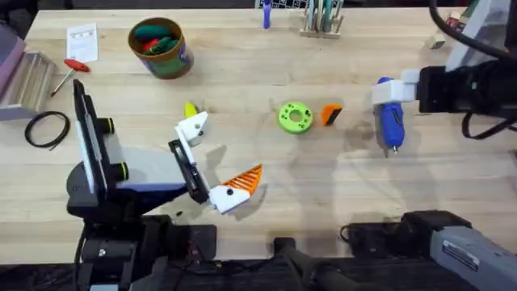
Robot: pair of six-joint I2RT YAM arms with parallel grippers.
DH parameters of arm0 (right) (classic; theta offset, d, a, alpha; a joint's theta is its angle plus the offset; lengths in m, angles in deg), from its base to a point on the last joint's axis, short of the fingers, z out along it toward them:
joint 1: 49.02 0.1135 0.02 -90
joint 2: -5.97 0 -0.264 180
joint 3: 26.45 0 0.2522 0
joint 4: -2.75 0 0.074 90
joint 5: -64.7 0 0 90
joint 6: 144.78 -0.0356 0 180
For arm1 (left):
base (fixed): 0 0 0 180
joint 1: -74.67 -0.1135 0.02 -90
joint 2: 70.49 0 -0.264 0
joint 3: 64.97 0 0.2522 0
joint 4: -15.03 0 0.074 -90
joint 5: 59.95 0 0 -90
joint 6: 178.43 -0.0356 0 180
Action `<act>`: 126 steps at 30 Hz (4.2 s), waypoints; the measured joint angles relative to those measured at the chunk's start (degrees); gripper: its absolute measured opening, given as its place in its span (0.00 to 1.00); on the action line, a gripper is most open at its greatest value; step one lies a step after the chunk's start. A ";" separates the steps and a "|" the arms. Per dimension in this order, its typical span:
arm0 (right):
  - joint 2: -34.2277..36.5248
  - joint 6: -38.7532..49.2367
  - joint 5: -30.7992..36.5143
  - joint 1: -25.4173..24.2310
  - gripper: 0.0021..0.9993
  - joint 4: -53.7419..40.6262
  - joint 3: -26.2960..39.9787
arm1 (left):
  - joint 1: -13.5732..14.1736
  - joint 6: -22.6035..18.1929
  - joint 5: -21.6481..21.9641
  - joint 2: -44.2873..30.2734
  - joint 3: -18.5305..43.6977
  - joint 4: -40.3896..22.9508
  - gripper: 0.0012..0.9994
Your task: Pick up the gripper from the table and insert it into the empty holder that is missing its gripper. Then pick up a screw, insert it into the mounting hole, and use the screwdriver to tighten it. Finally, clean up the table by picking up the vegetable and placing it into the bucket.
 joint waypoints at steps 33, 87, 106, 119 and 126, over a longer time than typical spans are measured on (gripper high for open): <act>0.00 0.00 0.00 0.00 0.98 0.00 0.00 | 0.00 -0.01 -0.43 -0.02 0.00 -0.08 0.99; 29.00 -3.85 1.16 15.32 0.99 -13.13 19.08 | 0.00 -0.02 -0.46 -0.02 0.00 -0.08 0.99; 36.11 -10.77 1.67 19.27 0.99 -8.61 19.08 | 0.00 -0.01 -0.46 -0.01 0.00 -0.08 0.99; 36.11 -16.31 5.19 20.57 0.99 -7.12 16.52 | 0.00 0.00 -0.46 -0.02 0.00 -0.08 0.99; 36.11 -16.57 4.01 20.59 0.94 -6.01 16.11 | 0.00 0.00 -0.46 -0.01 0.00 -0.08 0.99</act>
